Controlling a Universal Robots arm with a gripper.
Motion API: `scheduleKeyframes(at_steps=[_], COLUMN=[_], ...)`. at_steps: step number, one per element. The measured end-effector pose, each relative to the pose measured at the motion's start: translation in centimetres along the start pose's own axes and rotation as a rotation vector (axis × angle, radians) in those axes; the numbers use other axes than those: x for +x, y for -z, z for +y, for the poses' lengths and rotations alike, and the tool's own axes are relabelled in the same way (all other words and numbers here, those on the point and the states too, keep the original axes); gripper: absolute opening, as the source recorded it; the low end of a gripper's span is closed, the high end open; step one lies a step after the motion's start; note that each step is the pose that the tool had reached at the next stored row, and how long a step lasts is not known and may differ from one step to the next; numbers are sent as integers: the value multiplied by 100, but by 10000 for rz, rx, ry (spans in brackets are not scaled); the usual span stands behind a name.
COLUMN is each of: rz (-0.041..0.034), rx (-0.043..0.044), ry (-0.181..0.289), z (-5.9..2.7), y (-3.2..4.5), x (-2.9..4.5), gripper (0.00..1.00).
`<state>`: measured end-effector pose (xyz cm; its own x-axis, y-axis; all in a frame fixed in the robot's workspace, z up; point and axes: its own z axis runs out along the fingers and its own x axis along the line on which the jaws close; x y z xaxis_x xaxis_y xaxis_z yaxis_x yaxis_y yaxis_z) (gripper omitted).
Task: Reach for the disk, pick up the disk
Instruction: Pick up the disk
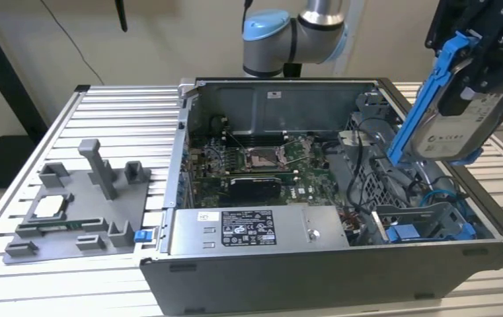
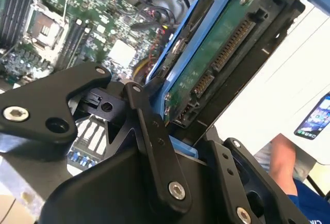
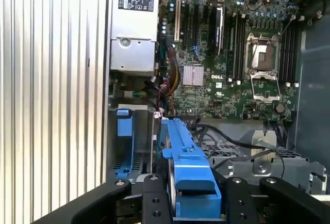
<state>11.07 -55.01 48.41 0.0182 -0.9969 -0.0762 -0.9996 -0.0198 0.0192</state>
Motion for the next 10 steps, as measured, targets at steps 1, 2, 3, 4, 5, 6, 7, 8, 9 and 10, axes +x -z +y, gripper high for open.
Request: scheduleKeyframes(at_steps=[1,2,3,4,5,6,7,8,9,10], rz=[1,2,1,1,3,4,1,1,5,0], rx=[-1,-1,-1,-1,-1,0,0,1,1,2], ry=[0,1,0,-6,-10,-14,-20,-25,-31,-38], z=[1,1,2,3,3,3,3,3,3,3], y=[4,8,8,4,0,-5,-13,-22,-29,-43], x=[43,86,117,139,158,179,202,221,240,259], gripper=[0,0,0,0,0,0,0,0,0,0])
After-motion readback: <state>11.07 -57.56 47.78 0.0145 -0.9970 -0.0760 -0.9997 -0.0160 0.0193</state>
